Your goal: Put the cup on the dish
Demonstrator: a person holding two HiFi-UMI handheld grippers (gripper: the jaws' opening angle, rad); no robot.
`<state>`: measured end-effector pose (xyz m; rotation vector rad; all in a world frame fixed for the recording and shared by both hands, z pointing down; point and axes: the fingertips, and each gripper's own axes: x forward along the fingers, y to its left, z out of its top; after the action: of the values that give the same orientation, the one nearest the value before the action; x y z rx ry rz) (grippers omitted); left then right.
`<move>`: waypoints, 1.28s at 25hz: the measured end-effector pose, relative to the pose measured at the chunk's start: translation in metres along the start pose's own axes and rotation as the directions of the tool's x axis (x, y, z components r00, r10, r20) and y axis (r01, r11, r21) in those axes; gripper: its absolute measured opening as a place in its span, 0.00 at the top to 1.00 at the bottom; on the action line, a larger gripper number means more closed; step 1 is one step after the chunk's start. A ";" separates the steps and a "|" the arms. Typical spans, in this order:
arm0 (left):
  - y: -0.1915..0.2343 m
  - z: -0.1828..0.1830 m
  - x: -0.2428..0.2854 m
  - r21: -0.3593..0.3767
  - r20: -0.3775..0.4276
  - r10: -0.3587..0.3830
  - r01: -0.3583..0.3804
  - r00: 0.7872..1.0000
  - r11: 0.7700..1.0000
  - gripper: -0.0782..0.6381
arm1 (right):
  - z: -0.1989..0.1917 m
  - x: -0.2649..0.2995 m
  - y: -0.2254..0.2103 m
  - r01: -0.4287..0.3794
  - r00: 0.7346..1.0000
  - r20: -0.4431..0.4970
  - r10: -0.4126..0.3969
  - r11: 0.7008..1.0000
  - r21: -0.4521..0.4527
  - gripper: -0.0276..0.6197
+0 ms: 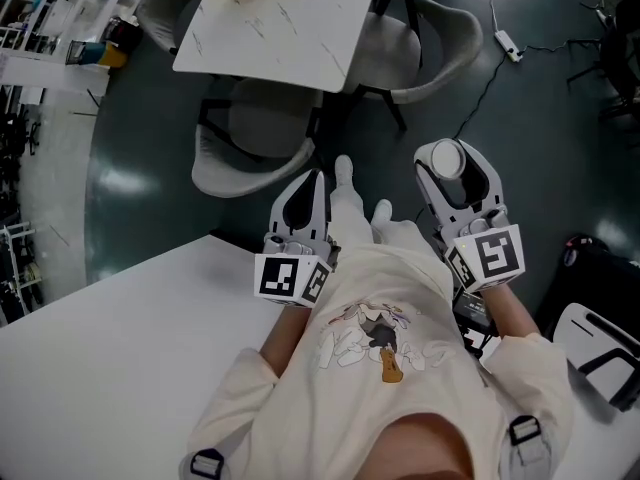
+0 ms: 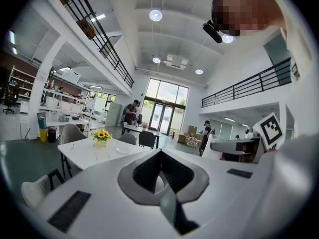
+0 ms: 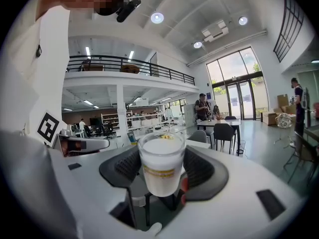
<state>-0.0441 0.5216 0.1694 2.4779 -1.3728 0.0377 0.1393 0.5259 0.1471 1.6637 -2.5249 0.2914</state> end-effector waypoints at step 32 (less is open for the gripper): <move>0.090 0.063 0.149 -0.013 0.024 -0.114 0.114 0.993 0.993 0.88 | 0.058 0.161 -0.040 0.063 0.998 0.023 -0.062 0.997 -0.053 0.55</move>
<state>-0.0467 0.3371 0.1579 2.5481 -1.2332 -0.0258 0.1136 0.3531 0.1250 1.7310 -2.4664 0.1998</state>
